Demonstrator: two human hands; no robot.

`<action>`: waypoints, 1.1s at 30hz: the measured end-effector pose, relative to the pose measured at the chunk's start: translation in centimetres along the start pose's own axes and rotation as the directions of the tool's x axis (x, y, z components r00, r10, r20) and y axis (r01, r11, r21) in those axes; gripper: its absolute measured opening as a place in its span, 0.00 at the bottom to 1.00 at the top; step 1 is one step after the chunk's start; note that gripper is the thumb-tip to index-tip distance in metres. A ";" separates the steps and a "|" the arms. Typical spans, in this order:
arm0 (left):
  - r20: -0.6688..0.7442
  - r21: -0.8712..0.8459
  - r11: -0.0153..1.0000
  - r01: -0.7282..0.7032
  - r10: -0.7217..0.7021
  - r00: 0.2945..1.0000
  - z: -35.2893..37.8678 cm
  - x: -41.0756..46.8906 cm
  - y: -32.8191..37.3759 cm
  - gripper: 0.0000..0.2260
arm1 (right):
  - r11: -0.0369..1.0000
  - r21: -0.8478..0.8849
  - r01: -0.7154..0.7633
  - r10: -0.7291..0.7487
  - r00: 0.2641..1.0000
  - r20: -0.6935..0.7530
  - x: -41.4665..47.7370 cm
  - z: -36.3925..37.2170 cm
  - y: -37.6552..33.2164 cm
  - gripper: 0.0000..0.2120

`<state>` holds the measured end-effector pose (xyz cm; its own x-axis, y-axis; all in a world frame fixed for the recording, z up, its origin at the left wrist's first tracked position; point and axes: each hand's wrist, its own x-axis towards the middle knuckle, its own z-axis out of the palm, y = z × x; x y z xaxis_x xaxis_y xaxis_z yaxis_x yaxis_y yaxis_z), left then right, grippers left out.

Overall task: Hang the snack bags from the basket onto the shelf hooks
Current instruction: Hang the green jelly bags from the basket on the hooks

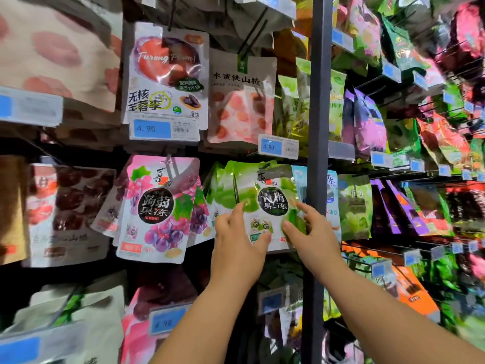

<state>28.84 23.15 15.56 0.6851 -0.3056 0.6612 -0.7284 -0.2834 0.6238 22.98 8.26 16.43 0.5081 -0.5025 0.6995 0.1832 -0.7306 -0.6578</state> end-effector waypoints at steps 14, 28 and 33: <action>0.055 0.064 0.997 0.042 -0.046 0.997 -1.9 -2.1 -1.1 0.28 | 0.959 -0.267 -0.096 0.104 0.994 0.017 -2.6 0.5 -2.1 0.25; 0.262 0.038 0.990 0.135 -0.140 0.955 7.1 -10.7 -0.6 0.20 | 0.950 -0.274 -0.153 0.200 0.967 0.156 -8.9 -5.0 4.5 0.17; 0.550 0.128 0.991 0.046 -0.110 0.828 13.6 -14.2 -0.5 0.14 | 0.891 -0.366 -0.270 0.355 0.916 0.189 -12.8 -9.4 10.9 0.10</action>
<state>19.41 15.31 0.17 0.6457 -0.7215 0.2501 -0.6903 -0.4114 0.5952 10.52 2.41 2.94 0.6895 -0.6318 0.3541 -0.2819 -0.6844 -0.6724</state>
